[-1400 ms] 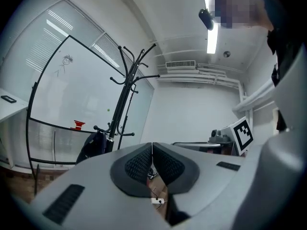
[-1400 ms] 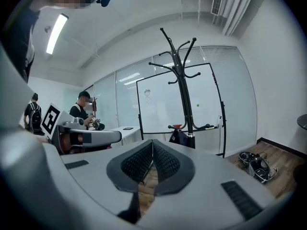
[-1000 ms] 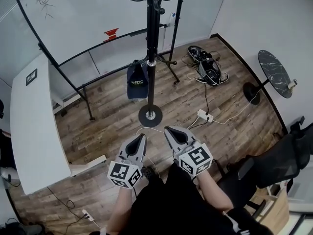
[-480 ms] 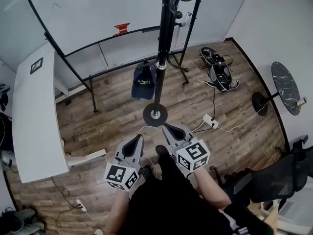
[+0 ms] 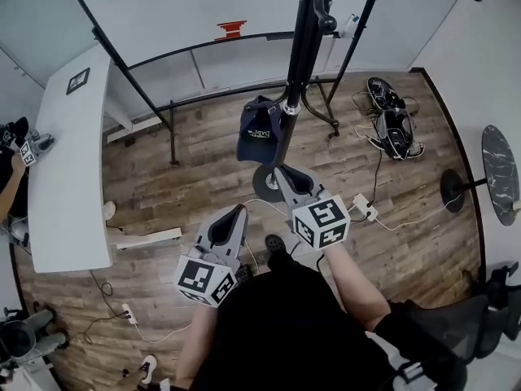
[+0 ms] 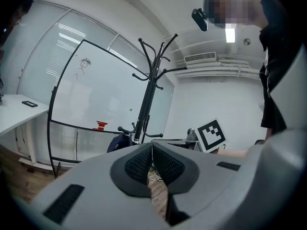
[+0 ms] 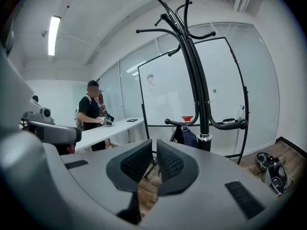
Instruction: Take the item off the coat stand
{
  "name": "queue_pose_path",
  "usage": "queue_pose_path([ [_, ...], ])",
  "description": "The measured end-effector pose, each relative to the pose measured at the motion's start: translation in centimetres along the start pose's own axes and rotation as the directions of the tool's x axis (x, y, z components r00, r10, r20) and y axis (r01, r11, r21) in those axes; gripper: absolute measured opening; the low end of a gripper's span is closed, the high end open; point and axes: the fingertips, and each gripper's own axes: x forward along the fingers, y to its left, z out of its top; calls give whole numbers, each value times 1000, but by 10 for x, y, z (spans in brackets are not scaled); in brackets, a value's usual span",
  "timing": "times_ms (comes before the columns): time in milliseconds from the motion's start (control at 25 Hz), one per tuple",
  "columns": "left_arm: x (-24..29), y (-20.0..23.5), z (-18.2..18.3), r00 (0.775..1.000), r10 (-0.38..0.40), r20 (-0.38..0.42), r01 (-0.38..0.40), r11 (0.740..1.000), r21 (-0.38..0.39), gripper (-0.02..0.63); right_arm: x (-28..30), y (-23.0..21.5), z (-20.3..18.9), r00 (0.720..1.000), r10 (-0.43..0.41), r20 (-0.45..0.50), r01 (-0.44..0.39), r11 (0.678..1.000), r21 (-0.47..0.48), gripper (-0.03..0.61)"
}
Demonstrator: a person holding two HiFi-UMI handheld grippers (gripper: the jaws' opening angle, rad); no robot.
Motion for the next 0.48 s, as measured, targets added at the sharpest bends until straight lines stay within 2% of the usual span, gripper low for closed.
queue_pose_path([
  [240,21,6,3,998,60,10,-60,998,0,20,28,-30,0,1000,8,-24,-9,999,-43,37],
  [320,27,7,6,996,83,15,-82,997,-8,20,37,-36,0,999,24,-38,-26,998,-51,88],
  [480,35,6,6,992,124,13,-124,992,-14,20,55,-50,-3,997,45,-61,-50,996,-72,133],
])
